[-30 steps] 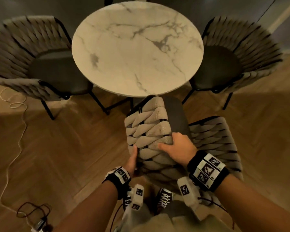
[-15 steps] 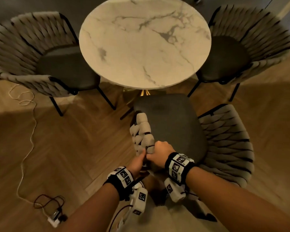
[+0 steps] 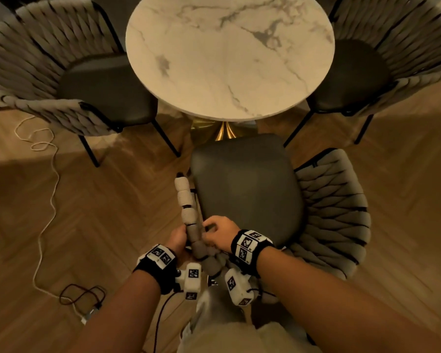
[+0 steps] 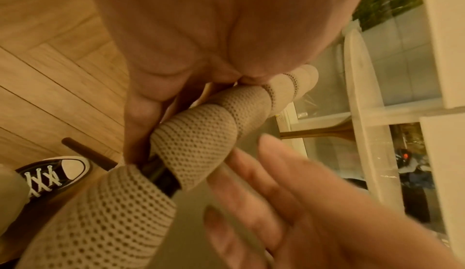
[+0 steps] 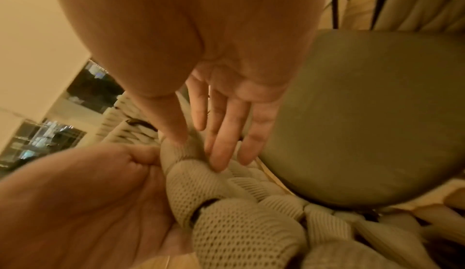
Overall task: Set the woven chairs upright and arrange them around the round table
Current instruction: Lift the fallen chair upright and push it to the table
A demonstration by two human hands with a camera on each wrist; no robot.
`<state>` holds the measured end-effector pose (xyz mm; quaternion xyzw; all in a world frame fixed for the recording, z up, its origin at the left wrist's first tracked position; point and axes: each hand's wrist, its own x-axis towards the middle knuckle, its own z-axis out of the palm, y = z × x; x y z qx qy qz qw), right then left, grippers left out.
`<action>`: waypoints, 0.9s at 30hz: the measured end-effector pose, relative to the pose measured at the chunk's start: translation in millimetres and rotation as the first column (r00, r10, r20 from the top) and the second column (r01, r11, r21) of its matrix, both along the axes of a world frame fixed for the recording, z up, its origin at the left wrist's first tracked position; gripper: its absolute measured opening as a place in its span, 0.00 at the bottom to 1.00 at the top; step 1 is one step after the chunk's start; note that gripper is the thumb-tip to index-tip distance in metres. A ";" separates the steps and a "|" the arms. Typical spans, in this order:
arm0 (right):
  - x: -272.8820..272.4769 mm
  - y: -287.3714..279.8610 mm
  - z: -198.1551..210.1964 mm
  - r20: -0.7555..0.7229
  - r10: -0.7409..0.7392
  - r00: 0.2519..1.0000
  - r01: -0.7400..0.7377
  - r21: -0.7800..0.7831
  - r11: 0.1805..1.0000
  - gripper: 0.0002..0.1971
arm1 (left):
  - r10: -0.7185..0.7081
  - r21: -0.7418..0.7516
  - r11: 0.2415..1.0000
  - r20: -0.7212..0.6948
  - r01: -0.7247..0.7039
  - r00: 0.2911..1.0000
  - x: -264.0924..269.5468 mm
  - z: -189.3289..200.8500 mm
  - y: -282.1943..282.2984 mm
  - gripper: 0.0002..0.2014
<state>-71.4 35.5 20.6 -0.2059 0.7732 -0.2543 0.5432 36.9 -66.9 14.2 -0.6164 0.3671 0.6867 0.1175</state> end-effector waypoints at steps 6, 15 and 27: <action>-13.6 35.7 -6.8 0.240 -0.427 0.872 0.419 0.084 0.904 0.09 | 0.064 -0.038 0.997 0.030 -0.063 0.997 17.9 -8.8 -21.2 0.16; -83.8 131.1 -14.0 0.002 -0.583 0.813 0.567 0.229 0.791 0.11 | 0.052 -0.250 0.968 0.149 -0.014 0.987 43.8 -17.3 -24.4 0.23; -176.2 245.8 -10.4 -0.652 -0.355 0.670 0.685 0.360 0.633 0.35 | 0.136 -0.235 0.970 0.335 -0.057 0.932 55.2 -28.0 52.9 0.19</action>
